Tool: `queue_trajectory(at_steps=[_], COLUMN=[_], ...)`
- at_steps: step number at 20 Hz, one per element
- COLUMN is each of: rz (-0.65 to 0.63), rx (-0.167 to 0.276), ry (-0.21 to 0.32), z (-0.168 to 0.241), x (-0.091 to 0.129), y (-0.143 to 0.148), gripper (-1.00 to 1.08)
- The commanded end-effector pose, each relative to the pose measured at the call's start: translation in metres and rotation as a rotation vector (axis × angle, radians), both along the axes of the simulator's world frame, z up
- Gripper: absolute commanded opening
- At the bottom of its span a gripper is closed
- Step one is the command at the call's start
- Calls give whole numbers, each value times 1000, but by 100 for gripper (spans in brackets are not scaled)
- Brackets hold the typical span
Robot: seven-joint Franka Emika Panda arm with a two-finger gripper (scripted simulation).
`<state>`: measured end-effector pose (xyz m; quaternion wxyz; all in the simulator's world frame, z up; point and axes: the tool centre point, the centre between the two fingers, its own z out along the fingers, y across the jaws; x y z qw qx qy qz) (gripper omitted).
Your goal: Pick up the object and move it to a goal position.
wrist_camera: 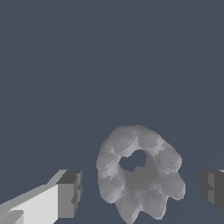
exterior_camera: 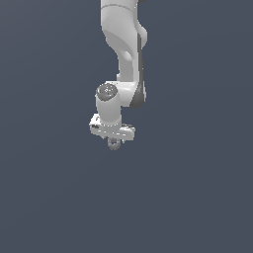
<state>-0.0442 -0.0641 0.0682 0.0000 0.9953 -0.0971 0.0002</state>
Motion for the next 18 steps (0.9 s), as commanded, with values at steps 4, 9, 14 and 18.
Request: queue_trajectory(at_steps=[4, 9, 14, 18], rz=[-2, -2, -2, -2], rx=[0, 0, 0, 0], ry=[1, 0, 0, 0], z=[-23, -27, -27, -27], x=[-1, 0, 0, 0], y=[0, 0, 0, 0], gripper=[100, -100, -100, -100])
